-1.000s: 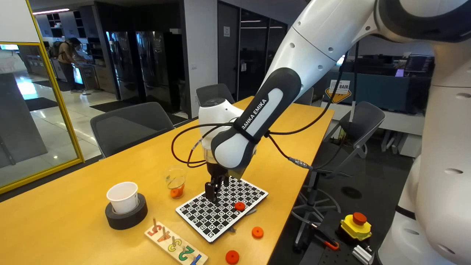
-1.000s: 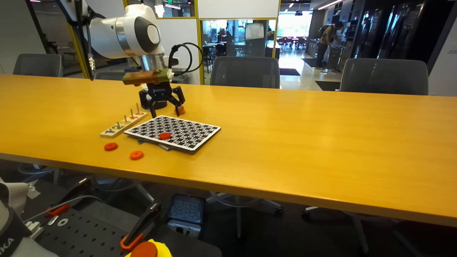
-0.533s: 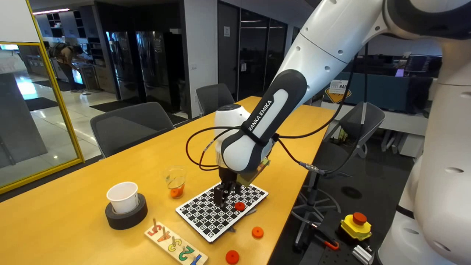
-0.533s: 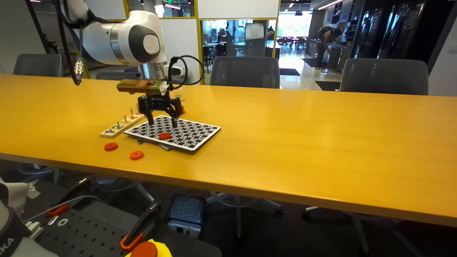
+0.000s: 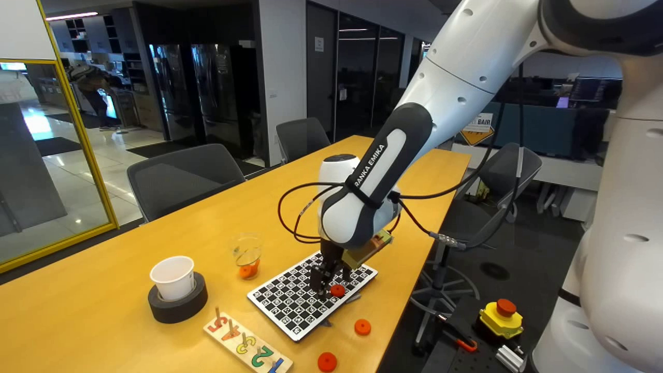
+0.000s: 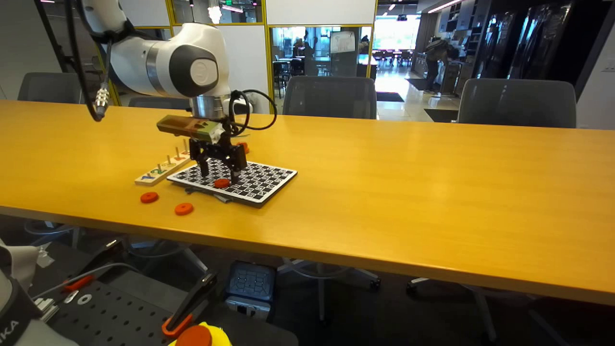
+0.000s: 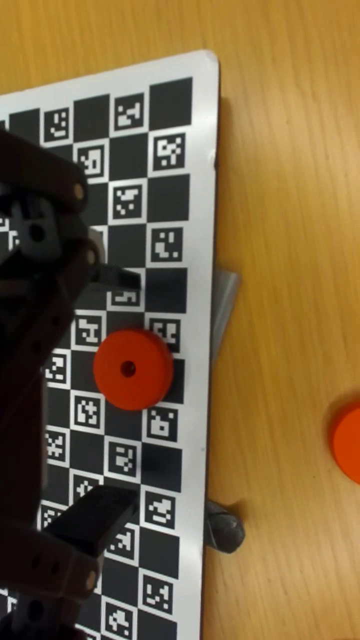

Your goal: Pick up all the orange objects from the checkers board and the table, and put them in two cups

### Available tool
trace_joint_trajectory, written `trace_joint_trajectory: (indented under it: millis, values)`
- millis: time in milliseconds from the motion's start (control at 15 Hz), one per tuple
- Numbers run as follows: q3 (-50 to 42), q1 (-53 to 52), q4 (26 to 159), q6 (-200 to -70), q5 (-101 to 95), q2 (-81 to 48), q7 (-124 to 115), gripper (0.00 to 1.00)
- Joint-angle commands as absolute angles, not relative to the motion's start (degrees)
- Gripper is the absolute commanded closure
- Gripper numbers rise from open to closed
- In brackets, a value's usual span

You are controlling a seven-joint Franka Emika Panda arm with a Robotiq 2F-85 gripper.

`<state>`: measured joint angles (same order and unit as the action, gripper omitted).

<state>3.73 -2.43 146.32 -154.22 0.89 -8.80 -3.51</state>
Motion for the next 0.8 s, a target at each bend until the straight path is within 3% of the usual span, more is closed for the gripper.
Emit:
trace_joint_trajectory:
  millis: [0, 267, 333, 400, 733]
  values:
    - [3.7, -2.1, 148.7, -156.4, 3.4, -6.7, -2.8, 0.0]
    - [3.6, -2.0, 149.2, -156.9, 3.9, -6.7, -3.0, 0.0]
    - [3.6, -2.0, 149.3, -157.3, 4.0, -6.6, -3.0, 0.25]
    - [3.5, -2.0, 149.4, -157.4, 3.8, -6.6, -3.1, 0.26]
    - [3.3, -2.0, 149.4, -157.7, 3.4, -6.2, -3.4, 0.64]
